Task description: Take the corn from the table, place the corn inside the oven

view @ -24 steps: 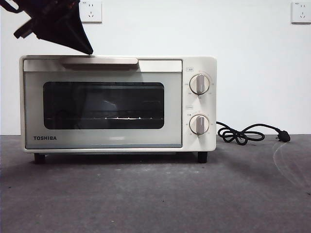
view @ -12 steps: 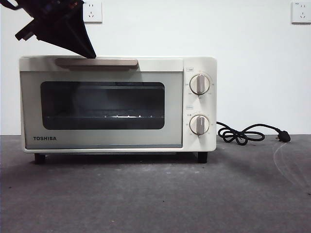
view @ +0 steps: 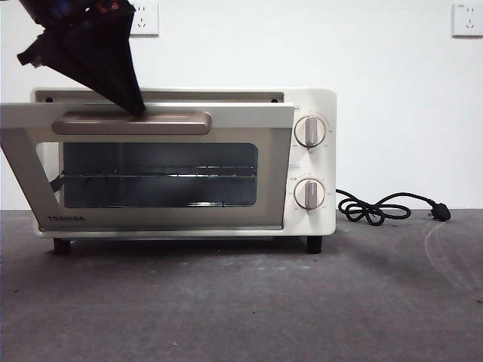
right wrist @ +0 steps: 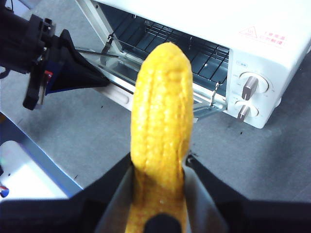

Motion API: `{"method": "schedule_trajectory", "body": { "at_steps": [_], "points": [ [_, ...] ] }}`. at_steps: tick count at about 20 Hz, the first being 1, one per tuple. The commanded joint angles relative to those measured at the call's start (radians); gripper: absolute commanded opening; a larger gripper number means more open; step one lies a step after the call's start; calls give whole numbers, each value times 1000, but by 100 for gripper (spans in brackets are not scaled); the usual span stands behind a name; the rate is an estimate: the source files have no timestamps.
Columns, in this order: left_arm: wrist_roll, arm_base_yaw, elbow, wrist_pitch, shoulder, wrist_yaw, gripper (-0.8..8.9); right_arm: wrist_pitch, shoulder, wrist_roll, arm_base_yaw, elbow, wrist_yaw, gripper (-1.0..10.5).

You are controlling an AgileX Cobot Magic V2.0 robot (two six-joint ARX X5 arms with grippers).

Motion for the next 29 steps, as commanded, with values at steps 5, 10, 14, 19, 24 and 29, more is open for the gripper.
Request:
{"method": "schedule_trajectory", "body": {
  "at_steps": [5,10,14,19,24,29],
  "points": [
    [-32,-52,-17,-52,-164,-30,-6,-10,2,-15,2,3,0,-12],
    [-103,-113,-17,-51,-391,-31,-6,0,6,-34,2,3,-58,-12],
    [-144,-137,-17,-92,-533,-34,-6,61,6,-57,2,3,-109,-12],
    [-162,-138,-17,-172,-631,-106,-6,187,16,-64,39,3,-180,-12],
    [-177,-138,-17,-268,-702,-218,-6,331,62,-94,151,3,-178,-12],
    [-185,-137,-17,-336,-773,-309,-6,452,155,-163,267,3,-133,-12]
  ]
}}
